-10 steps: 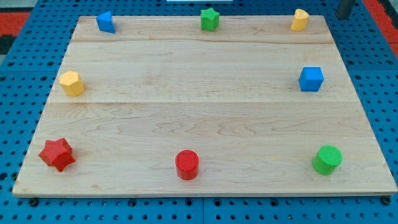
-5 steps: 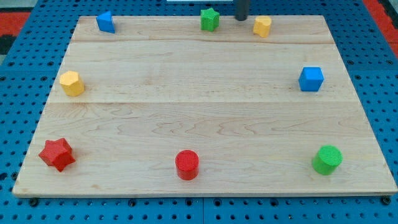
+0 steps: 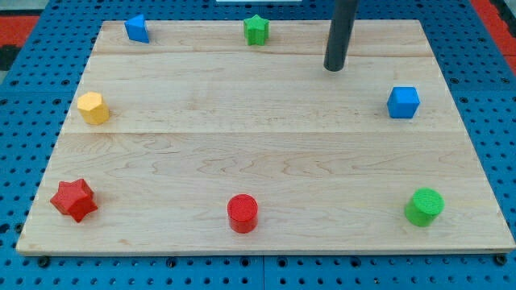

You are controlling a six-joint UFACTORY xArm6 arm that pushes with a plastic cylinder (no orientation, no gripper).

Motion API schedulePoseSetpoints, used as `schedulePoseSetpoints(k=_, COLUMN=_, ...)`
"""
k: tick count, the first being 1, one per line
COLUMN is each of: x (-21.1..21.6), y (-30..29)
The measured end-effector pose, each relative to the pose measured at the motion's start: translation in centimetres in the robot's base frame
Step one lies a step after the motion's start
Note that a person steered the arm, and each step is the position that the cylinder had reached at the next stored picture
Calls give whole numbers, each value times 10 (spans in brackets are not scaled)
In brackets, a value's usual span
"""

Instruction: Place the blue cube on bottom left to yellow heart

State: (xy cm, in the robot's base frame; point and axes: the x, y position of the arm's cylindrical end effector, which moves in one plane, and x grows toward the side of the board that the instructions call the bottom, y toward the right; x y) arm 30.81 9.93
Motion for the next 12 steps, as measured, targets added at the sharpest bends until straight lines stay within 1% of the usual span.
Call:
schedulePoseSetpoints(k=1, x=-29, y=-43)
schedulePoseSetpoints(k=2, x=-64, y=-17)
schedulePoseSetpoints(k=3, x=-71, y=3)
schedulePoseSetpoints(k=4, x=-69, y=3)
schedulePoseSetpoints(k=5, x=-69, y=31)
schedulePoseSetpoints(k=6, x=-69, y=73)
schedulePoseSetpoints(k=7, x=-49, y=70)
schedulePoseSetpoints(k=8, x=6, y=39)
schedulePoseSetpoints(k=9, x=17, y=140)
schedulePoseSetpoints(k=10, x=99, y=178)
schedulePoseSetpoints(k=11, x=119, y=133)
schedulePoseSetpoints(k=12, x=48, y=87)
